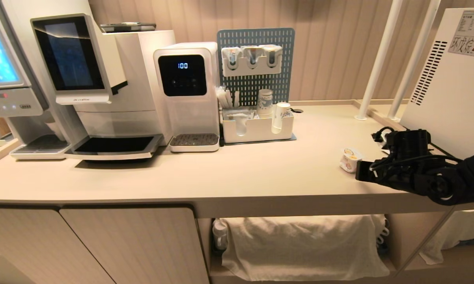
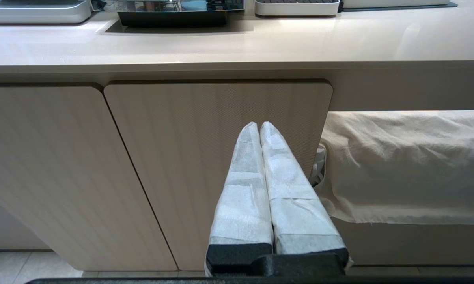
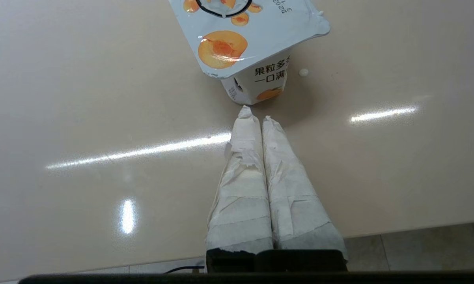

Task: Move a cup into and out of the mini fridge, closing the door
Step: Put the yoghurt in the freezer

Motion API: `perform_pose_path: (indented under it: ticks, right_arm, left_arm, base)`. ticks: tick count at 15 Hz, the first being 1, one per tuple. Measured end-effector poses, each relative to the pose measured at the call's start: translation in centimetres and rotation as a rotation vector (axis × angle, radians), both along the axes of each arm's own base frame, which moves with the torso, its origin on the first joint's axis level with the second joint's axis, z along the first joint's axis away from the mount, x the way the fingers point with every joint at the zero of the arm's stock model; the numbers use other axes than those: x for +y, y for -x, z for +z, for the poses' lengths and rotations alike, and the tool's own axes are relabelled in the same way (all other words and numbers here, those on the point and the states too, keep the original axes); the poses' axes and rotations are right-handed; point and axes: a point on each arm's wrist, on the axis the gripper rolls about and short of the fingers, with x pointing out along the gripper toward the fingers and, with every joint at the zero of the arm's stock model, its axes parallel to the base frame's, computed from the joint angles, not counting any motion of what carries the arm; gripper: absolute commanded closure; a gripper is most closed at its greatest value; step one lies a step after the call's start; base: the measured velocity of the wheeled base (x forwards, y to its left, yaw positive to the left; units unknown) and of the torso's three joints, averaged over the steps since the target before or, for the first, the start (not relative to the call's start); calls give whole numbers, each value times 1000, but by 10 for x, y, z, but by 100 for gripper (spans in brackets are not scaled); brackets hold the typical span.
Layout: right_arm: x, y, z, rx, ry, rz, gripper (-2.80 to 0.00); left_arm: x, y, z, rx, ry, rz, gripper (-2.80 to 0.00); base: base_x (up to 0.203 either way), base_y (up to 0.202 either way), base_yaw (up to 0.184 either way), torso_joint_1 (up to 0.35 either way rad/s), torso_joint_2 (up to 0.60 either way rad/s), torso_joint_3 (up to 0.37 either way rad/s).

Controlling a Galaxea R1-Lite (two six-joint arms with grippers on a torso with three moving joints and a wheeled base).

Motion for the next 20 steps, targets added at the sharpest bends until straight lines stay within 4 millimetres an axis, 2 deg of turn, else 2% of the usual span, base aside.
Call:
perform_pose_path:
  ticks: [5, 11, 12, 20]
  right_arm:
    - [1, -7, 2, -55, -3, 10, 0]
    - [10, -10, -3, -25, 19, 41, 0]
    - [12, -11, -4, -30, 19, 46, -280]
    - [12, -10, -11, 10, 32, 50, -280]
  left_arm:
    - [0, 0, 0, 0, 0, 1, 0]
    - [0, 0, 0, 0, 0, 0, 0]
    - [0, 0, 0, 0, 0, 0, 0]
    - [0, 0, 0, 0, 0, 0, 0]
  base:
    - [0, 0, 0, 0, 0, 0]
    - [0, 0, 0, 0, 0, 0]
    - [0, 0, 0, 0, 0, 0]
    - [0, 0, 0, 0, 0, 0]
